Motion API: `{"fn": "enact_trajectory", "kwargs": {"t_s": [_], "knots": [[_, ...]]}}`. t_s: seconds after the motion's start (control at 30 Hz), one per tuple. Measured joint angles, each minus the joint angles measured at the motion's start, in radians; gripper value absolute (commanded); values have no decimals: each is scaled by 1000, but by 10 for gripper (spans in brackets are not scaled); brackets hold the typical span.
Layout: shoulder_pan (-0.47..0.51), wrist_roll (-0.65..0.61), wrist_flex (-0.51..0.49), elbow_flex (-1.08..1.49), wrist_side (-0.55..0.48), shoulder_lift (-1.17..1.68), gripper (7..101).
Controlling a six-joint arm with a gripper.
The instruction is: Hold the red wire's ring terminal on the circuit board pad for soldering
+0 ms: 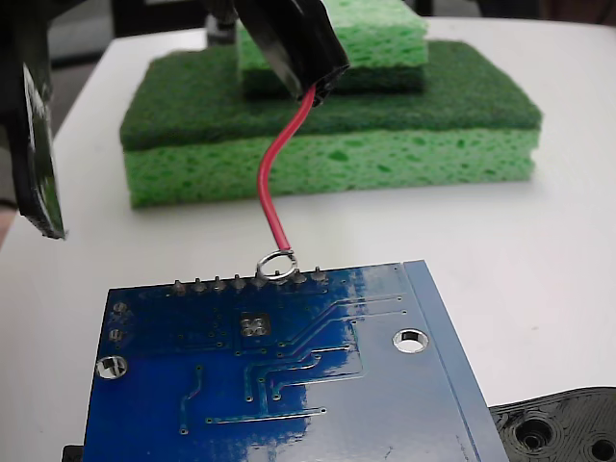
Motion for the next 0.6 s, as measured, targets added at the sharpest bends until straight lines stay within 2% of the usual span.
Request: {"fn": "enact_trajectory", "kwargs": {"t_s": [0.6], "knots": [[17, -5, -35, 58, 2, 14, 1003]]}}
